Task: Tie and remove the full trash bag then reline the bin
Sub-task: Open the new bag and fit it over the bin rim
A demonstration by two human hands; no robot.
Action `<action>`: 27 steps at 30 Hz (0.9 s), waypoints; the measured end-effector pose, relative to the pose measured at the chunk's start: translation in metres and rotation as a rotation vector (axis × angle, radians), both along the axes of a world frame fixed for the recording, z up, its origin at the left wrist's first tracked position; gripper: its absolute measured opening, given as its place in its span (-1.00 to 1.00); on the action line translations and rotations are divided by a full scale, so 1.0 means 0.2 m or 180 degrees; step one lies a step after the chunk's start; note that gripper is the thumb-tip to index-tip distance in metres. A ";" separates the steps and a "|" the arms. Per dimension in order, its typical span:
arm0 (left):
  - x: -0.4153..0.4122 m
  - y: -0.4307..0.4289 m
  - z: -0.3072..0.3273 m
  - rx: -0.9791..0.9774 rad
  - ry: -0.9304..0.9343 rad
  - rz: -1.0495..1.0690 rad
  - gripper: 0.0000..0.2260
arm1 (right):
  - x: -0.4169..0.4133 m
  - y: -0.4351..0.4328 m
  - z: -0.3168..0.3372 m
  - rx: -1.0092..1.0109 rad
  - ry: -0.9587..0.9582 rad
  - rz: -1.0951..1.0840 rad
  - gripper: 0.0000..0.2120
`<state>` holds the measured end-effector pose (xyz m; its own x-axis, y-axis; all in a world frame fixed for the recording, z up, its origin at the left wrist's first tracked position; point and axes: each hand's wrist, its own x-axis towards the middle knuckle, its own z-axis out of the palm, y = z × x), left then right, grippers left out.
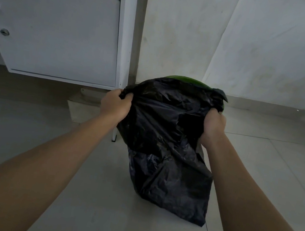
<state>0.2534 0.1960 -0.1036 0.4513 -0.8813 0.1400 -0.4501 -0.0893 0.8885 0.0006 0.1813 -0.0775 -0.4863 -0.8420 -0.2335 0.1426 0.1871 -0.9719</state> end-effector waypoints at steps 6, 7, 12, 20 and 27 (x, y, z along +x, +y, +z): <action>-0.01 0.01 0.00 -0.0077 -0.0266 0.0004 -0.68 | -0.05 0.02 0.03 -0.0152 -0.0624 0.0233 -0.59; -0.01 0.01 0.00 -0.0074 -0.0172 -0.0012 -0.68 | -0.05 0.02 0.01 -0.0167 -0.0483 0.0445 -0.57; -0.04 0.01 0.03 -0.0255 0.0218 -0.0242 -0.73 | -0.05 0.05 -0.04 -0.0003 0.0350 0.1641 -0.81; -0.15 0.02 0.07 -0.0332 0.0294 -0.0683 -0.83 | 0.05 0.09 -0.05 -0.0620 0.0526 0.2914 -0.36; -0.29 0.04 0.15 -0.0260 0.1042 -0.1762 -0.48 | 0.16 0.09 -0.04 -0.0691 0.0116 0.1681 -0.86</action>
